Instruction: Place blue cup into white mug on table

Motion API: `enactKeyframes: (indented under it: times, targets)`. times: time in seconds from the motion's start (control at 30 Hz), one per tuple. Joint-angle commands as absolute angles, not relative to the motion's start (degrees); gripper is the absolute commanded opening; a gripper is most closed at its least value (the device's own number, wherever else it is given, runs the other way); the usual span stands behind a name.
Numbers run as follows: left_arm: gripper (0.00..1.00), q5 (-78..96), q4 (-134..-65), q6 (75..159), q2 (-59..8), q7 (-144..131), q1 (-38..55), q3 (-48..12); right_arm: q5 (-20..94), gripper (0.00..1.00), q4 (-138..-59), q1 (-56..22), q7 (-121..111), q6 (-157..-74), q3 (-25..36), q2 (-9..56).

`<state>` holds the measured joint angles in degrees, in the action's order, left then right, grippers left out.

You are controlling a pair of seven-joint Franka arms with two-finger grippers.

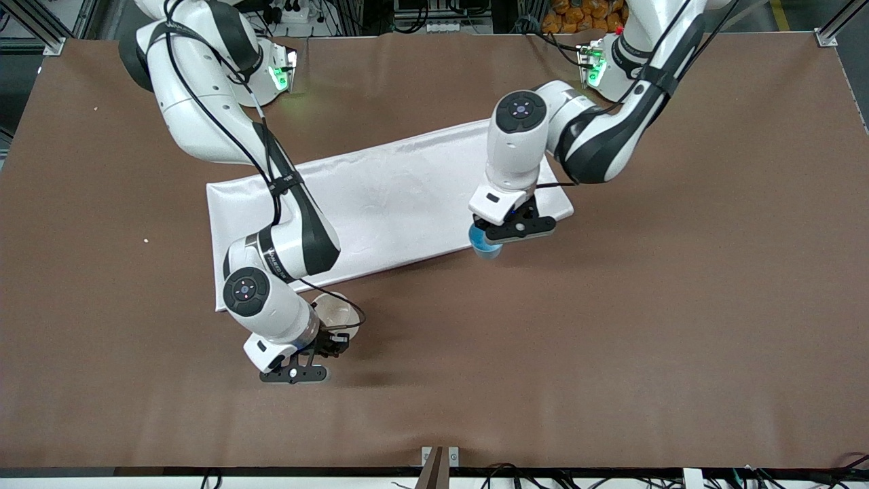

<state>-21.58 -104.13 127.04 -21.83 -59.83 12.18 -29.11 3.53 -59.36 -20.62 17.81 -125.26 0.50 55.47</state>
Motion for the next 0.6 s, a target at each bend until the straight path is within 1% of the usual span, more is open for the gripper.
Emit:
enactKeyframes:
  times: [0.0,0.23,0.4,0.57]
  targets:
    - [0.00,-18.46,-104.59,125.07,-18.81,-53.09,8.71,-29.71,3.60,0.00,-55.99,-20.83,16.87,-124.89,0.88,57.74]
    - [0.00,-15.03,-104.68,124.72,-17.58,-44.57,4.05,-29.71,1.76,0.00,-55.90,-20.74,16.70,-124.80,0.88,58.18]
    - [0.00,-14.33,-104.59,123.58,-17.14,-41.49,2.73,-29.62,1.76,0.00,-54.49,-21.00,16.44,-124.81,0.62,58.89]
    - [0.00,-13.45,-104.50,122.96,-16.61,-40.61,2.20,-29.71,1.76,0.00,-54.58,-22.94,16.08,-124.11,0.79,58.71]
